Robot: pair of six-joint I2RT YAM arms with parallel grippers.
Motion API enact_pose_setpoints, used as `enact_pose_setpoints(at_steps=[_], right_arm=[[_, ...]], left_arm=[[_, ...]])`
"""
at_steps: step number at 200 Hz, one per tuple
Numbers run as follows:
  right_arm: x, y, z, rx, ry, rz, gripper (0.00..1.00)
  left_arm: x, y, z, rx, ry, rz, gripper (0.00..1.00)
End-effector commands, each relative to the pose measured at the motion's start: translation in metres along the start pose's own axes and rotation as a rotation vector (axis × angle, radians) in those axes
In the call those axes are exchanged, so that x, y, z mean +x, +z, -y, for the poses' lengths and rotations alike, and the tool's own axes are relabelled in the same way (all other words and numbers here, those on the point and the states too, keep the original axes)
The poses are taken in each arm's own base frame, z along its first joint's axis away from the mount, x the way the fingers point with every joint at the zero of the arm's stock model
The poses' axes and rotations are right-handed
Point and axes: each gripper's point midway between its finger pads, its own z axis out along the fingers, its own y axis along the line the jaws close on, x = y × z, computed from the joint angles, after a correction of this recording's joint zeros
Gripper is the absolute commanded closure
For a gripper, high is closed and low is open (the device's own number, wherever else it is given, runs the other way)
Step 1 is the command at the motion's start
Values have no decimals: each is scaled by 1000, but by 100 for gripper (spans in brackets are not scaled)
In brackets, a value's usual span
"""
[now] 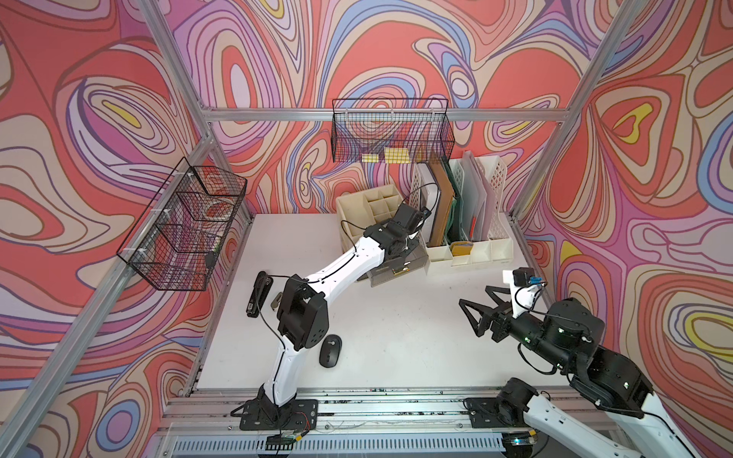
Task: Take the mice out of the drawer
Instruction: Adjust the mouse in the drawer.
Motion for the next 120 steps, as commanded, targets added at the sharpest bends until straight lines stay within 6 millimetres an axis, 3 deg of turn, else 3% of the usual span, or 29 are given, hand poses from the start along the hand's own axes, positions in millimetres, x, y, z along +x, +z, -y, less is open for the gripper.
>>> enact_pose_setpoints(at_steps=[1, 41, 66, 120], right_arm=[[0, 4, -3, -16, 9, 8, 3], [1, 6, -4, -20, 9, 2, 3], [2, 6, -4, -22, 11, 1, 3], [4, 6, -4, -27, 20, 1, 3]], left_arm=[[30, -2, 15, 65, -6, -139, 100], [36, -17, 22, 118, -53, -191, 100], [29, -29, 24, 152, -82, -175, 100], [5, -49, 2, 87, -76, -85, 100]])
